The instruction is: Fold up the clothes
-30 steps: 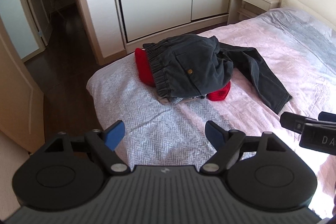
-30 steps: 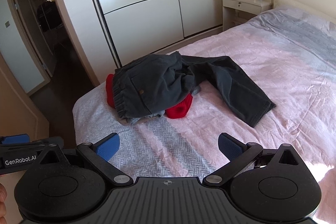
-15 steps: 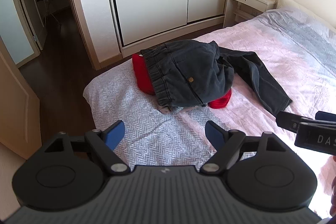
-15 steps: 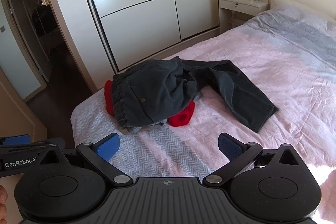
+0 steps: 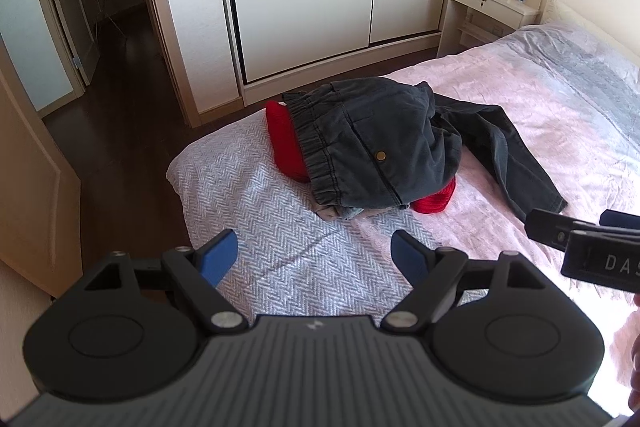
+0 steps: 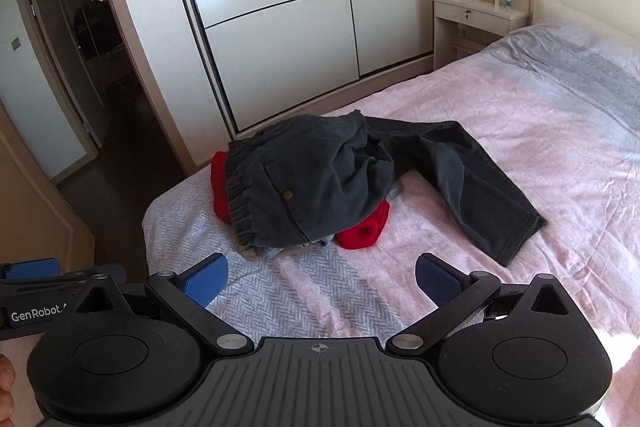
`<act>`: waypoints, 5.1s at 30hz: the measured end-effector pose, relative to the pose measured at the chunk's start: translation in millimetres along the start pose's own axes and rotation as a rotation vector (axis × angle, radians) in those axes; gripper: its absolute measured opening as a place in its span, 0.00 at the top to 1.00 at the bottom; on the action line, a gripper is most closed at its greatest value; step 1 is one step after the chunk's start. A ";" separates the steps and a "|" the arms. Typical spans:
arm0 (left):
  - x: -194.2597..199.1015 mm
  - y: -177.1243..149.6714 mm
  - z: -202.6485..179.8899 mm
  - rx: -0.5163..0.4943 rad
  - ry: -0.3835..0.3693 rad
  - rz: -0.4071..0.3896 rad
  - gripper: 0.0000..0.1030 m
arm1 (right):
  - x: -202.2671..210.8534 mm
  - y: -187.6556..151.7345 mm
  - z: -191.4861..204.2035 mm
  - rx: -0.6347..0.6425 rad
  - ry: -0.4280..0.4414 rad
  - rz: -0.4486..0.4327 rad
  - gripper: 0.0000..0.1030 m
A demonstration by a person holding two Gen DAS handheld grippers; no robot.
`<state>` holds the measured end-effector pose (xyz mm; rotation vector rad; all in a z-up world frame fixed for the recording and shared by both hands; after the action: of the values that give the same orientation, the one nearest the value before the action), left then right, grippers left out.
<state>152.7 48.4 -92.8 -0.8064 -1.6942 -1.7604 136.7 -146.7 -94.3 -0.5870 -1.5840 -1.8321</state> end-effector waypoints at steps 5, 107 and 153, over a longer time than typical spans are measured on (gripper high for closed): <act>-10.9 4.4 5.7 0.001 0.001 0.013 0.21 | -11.8 2.5 0.8 -0.012 0.014 0.012 0.01; 23.5 -104.8 -180.8 -0.885 -0.584 0.130 0.21 | 197.4 -293.2 -81.1 -0.653 -0.680 0.140 0.38; -124.8 -135.7 -133.2 -0.836 -0.320 0.312 0.21 | -100.5 -339.0 -64.7 0.183 -0.566 0.360 0.38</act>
<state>128.2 -80.2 -278.8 -1.6756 -0.8606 -2.1803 -30.5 -168.6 -411.8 -1.2920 -1.8221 -1.2968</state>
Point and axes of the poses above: each gripper's, at about its wrist camera, not at the fingertips, and x roughly against the way its jaws point, z to its left, y to its top, the point moved 9 cm from there along -x, roughly the way its jaws point
